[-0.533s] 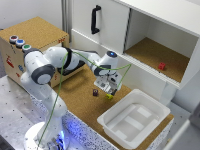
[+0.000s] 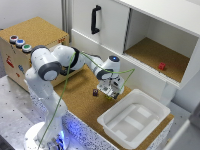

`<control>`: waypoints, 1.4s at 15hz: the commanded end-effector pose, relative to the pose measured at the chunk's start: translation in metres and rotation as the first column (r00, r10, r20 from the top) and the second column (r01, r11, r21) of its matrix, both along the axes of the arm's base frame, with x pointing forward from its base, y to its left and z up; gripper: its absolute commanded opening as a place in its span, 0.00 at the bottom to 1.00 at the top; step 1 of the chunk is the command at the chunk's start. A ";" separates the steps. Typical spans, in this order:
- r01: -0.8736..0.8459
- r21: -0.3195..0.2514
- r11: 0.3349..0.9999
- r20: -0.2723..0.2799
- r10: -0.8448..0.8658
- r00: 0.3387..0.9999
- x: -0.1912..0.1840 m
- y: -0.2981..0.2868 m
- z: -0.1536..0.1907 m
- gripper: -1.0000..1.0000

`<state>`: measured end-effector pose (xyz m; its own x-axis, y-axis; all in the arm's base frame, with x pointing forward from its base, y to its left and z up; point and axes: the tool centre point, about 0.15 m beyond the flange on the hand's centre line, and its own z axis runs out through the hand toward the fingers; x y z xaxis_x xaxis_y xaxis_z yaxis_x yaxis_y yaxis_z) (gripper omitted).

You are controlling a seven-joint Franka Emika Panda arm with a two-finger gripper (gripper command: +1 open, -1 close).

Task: Place the yellow block inside the box

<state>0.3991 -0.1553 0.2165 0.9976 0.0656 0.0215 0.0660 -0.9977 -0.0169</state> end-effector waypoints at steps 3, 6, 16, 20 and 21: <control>-0.008 0.012 1.000 -0.060 0.008 0.998 0.007 0.003 -0.015 0.00; -0.016 0.012 1.000 -0.071 0.017 0.997 0.000 0.007 -0.017 0.00; -0.008 0.030 1.000 0.017 0.007 1.000 0.007 -0.003 0.026 0.00; 0.029 0.050 0.998 0.100 -0.034 0.994 0.009 -0.033 0.083 0.00; 0.039 0.044 0.998 0.121 -0.044 0.992 0.004 -0.041 0.099 0.00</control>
